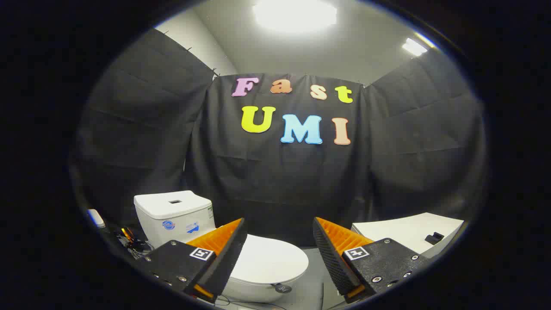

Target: Open the toilet lid.

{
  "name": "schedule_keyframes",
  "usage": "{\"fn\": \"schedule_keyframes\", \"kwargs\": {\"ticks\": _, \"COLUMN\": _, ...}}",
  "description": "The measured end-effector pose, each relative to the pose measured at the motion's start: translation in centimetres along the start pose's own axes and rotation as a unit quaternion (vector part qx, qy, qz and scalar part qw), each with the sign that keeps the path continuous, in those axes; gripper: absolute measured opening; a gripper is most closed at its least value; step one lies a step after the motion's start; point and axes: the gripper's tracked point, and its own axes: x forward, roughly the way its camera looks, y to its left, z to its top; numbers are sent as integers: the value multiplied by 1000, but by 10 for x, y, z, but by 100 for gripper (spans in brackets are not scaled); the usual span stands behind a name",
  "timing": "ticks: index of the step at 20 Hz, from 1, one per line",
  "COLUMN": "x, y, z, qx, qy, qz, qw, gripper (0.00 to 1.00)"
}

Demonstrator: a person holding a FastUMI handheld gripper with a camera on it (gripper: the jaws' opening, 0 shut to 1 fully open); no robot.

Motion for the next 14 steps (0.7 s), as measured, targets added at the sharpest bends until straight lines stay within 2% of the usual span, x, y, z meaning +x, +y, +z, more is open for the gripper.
{"fn": "schedule_keyframes", "kwargs": {"ticks": 14, "x": 0, "y": 0, "z": 3, "qx": -3, "qy": -4, "qz": -1, "qw": 1000, "gripper": 94}}
